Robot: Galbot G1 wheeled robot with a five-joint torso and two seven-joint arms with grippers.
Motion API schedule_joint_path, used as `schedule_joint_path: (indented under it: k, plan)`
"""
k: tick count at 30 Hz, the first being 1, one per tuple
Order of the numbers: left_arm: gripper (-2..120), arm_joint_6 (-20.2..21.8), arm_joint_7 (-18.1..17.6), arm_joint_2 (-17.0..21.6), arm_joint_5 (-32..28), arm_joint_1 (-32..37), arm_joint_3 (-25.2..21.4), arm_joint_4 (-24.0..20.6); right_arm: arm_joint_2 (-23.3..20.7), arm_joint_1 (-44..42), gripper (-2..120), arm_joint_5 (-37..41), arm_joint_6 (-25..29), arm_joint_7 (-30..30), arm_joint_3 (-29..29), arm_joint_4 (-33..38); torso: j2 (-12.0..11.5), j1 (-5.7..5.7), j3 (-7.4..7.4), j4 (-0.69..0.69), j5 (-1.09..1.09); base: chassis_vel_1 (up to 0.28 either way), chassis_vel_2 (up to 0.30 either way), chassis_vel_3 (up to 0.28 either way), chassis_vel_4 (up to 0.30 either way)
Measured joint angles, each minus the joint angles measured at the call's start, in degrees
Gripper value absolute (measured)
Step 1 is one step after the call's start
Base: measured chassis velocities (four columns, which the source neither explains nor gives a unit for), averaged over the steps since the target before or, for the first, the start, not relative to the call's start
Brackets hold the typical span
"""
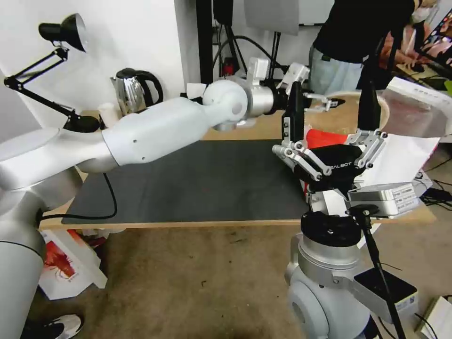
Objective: Pick up the trash from the table and place it into the takeout bag.
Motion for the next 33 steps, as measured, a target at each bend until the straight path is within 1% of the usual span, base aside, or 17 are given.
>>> schedule_joint_path:
  k: [5, 8, 10, 18, 27, 33]
  plan:
    - [100, -0.4, 1.8, 0.2, -0.8, -0.8, -0.4, -0.5, 0.1, 0.1, 100, 0.0, 0.0, 0.0, 0.0, -0.1, 0.0, 0.0, 0.0, 0.0, 0.0, 0.0, 0.0, 0.0, 0.0]
    - [100, -0.8, 3.6, 0.5, -1.0, -1.6, -0.4, -0.6, 0.0, 0.2, 100, 0.0, 0.0, 0.0, 0.0, -0.3, 0.0, 0.0, 0.0, 0.0, 0.0, 0.0, 0.0, 0.0, 0.0]
    - [100, -1.2, 3.8, 0.5, -1.3, -1.6, -0.8, -0.6, 0.0, 0.2, 100, 0.0, 0.0, 0.0, 0.0, -0.3, 0.0, 0.0, 0.0, 0.0, 0.0, 0.0, 0.0, 0.0, 0.0]
    - [100, -2.5, 3.9, 0.5, -2.4, -0.8, -1.4, -2.1, 0.0, 0.3, 100, 0.0, -0.1, 0.0, 0.1, -0.7, 0.0, 0.0, 0.0, 0.0, 0.0, 0.0, 0.0, 0.0, 0.0]
    - [100, -2.9, 4.1, 0.2, -3.6, -2.0, -2.3, -2.1, -0.1, 0.4, 100, 0.0, -0.1, 0.0, 0.2, -0.7, 0.0, 0.0, 0.0, 0.0, 0.0, 0.0, 0.0, 0.0, 0.0]
    - [100, -3.5, 3.9, 0.6, -3.8, -2.5, -4.0, -1.2, 0.0, 0.6, 100, 0.0, -0.1, 0.0, 0.1, -0.9, 0.0, 0.0, 0.0, -0.01, 0.0, 0.0, 0.0, 0.0, 0.0]
